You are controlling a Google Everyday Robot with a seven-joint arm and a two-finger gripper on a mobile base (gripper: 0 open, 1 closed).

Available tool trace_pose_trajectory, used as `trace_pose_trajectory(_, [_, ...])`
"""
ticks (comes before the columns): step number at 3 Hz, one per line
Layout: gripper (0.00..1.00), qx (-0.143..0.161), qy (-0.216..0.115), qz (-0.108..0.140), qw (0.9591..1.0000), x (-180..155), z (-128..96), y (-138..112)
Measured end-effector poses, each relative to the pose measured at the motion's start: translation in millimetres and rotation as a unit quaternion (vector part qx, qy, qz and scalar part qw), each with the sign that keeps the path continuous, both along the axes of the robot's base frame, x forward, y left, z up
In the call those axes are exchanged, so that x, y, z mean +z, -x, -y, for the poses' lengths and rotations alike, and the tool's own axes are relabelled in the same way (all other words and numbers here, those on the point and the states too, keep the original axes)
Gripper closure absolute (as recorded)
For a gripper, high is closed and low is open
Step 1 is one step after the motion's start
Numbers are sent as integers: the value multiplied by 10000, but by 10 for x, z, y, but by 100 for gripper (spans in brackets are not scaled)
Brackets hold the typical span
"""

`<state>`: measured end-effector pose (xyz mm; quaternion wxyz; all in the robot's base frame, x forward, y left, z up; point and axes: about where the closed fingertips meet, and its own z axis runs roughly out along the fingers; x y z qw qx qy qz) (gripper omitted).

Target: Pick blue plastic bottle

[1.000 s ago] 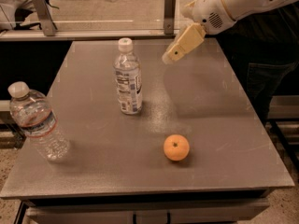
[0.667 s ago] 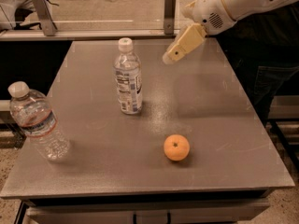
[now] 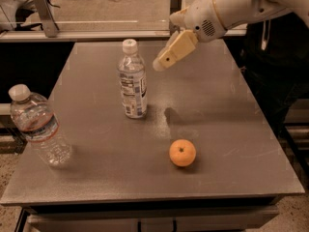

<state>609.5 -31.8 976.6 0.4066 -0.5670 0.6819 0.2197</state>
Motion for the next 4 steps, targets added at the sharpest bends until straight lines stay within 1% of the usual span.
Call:
trace_pose_trajectory(1, [0,252,-86,14,9996,7,-199,74])
trace_pose_trajectory(2, [0,374,-202,-24,9991,19,-263,178])
trace_pose_trajectory(3, [0,410,-433,-201,9980,-30,-261,377])
trace_pose_trajectory(4, [0,562,-644,-416,9955,-145,-346,578])
